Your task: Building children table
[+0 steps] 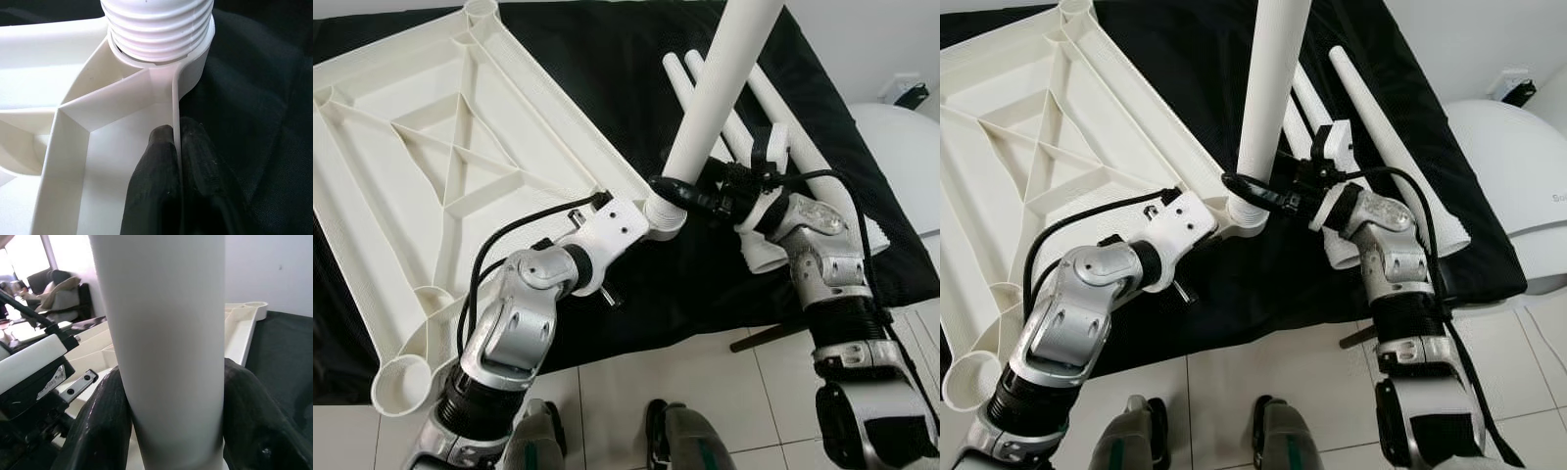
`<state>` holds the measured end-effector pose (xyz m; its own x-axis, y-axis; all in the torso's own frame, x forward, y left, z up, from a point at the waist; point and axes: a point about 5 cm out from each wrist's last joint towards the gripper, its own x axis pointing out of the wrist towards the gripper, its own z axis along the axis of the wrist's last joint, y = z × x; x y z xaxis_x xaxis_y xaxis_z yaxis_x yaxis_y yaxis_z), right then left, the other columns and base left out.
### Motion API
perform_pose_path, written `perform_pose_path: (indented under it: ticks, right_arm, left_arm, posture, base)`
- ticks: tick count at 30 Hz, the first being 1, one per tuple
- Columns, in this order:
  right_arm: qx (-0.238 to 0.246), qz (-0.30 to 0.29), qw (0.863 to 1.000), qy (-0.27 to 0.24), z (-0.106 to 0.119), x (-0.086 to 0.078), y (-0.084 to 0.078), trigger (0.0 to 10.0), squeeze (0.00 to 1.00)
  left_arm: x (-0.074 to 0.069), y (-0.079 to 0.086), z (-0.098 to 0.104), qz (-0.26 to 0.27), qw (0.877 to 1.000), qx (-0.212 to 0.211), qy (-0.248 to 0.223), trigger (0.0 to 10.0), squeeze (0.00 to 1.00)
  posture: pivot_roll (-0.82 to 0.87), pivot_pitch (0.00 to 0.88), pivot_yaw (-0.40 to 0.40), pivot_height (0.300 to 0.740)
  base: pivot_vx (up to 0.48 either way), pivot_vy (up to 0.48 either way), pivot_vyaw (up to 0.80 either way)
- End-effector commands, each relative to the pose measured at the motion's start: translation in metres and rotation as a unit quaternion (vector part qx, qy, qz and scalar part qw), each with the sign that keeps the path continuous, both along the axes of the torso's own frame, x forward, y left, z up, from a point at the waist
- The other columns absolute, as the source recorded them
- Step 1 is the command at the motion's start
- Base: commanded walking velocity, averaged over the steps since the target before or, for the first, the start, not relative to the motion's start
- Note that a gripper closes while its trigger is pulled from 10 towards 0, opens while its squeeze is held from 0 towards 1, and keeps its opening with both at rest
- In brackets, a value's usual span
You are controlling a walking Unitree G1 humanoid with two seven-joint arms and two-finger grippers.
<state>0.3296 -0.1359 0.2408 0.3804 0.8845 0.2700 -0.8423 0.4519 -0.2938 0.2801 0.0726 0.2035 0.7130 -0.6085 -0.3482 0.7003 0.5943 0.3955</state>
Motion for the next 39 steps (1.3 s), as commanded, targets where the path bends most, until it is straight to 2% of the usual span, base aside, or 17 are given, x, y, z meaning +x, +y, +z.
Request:
perform_pose_path:
  ticks: [1, 6, 13, 15, 18, 23, 28, 29, 30, 31, 32, 34, 39]
  right_arm:
    - [0.015, -0.025, 1.0, 0.006, -0.002, -0.002, -0.005, 0.0, 0.0]
    - [0.045, -0.069, 0.997, 0.008, -0.006, -0.016, 0.006, 0.0, 0.0]
    - [0.064, -0.107, 0.992, 0.011, -0.007, -0.021, 0.012, 0.0, 0.0]
    - [0.086, -0.156, 0.984, 0.025, -0.01, -0.022, 0.015, 0.0, 0.0]
    - [0.091, -0.174, 0.98, 0.028, -0.011, -0.022, 0.017, 0.0, 0.0]
    - [0.122, -0.243, 0.961, 0.042, -0.017, -0.029, 0.03, 0.0, 0.0]
    - [0.128, -0.264, 0.955, 0.042, -0.017, -0.032, 0.033, 0.0, 0.0]
    - [0.134, -0.285, 0.948, 0.044, -0.018, -0.032, 0.036, 0.0, 0.0]
    - [0.134, -0.285, 0.948, 0.044, -0.018, -0.032, 0.036, 0.0, 0.0]
    - [0.141, -0.309, 0.939, 0.045, -0.019, -0.033, 0.039, 0.0, 0.0]
    - [0.141, -0.309, 0.939, 0.045, -0.019, -0.033, 0.039, 0.0, 0.0]
    - [0.15, -0.342, 0.926, 0.049, -0.02, -0.033, 0.041, 0.0, 0.0]
    - [0.153, -0.365, 0.917, 0.053, -0.022, -0.034, 0.045, 0.0, 0.0]
  left_arm:
    - [0.006, 0.014, -0.02, 0.085, 0.996, 0.016, 0.014, 10.0, 0.0]
    - [0.007, 0.015, -0.019, 0.086, 0.996, 0.016, 0.013, 10.0, 0.0]
    - [0.008, 0.016, -0.019, 0.088, 0.996, 0.016, 0.013, 10.0, 0.0]
    - [0.008, 0.017, -0.019, 0.089, 0.996, 0.017, 0.013, 10.0, 0.0]
    - [0.008, 0.017, -0.019, 0.09, 0.996, 0.017, 0.012, 10.0, 0.0]
    - [0.009, 0.019, -0.018, 0.094, 0.995, 0.017, 0.012, 10.0, 0.0]
    - [0.009, 0.019, -0.018, 0.095, 0.995, 0.017, 0.012, 10.0, 0.0]
    - [0.009, 0.019, -0.019, 0.096, 0.995, 0.017, 0.013, 10.0, 0.0]
    - [0.009, 0.019, -0.019, 0.096, 0.995, 0.017, 0.013, 10.0, 0.0]
    - [0.009, 0.02, -0.019, 0.096, 0.995, 0.018, 0.013, 10.0, 0.0]
    - [0.009, 0.02, -0.019, 0.096, 0.995, 0.018, 0.013, 10.0, 0.0]
    - [0.009, 0.02, -0.019, 0.096, 0.995, 0.018, 0.013, 10.0, 0.0]
    - [0.009, 0.02, -0.018, 0.095, 0.995, 0.019, 0.012, 10.0, 0.0]
  posture:
    - [0.05, 0.247, -0.046, 0.74]
    - [0.05, 0.248, -0.045, 0.74]
    - [0.05, 0.25, -0.044, 0.74]
    - [0.05, 0.251, -0.04, 0.74]
    - [0.05, 0.251, -0.04, 0.74]
    - [0.06, 0.252, -0.036, 0.74]
    - [0.06, 0.253, -0.037, 0.74]
    - [0.06, 0.254, -0.037, 0.74]
    - [0.06, 0.254, -0.037, 0.74]
    - [0.06, 0.253, -0.036, 0.74]
    - [0.06, 0.253, -0.036, 0.74]
    - [0.06, 0.253, -0.036, 0.74]
    - [0.07, 0.252, -0.033, 0.74]
  base:
    - [0.0, 0.0, 0.0]
    - [0.0, 0.0, 0.0]
    - [0.0, 0.0, 0.0]
    - [0.0, 0.0, 0.0]
    - [0.0, 0.0, 0.0]
    - [0.0, 0.0, 0.0]
    - [0.0, 0.0, 0.0]
    - [0.0, 0.0, 0.0]
    - [0.0, 0.0, 0.0]
    - [0.0, 0.0, 0.0]
    - [0.0, 0.0, 0.0]
    - [0.0, 0.0, 0.0]
    - [0.0, 0.0, 0.0]
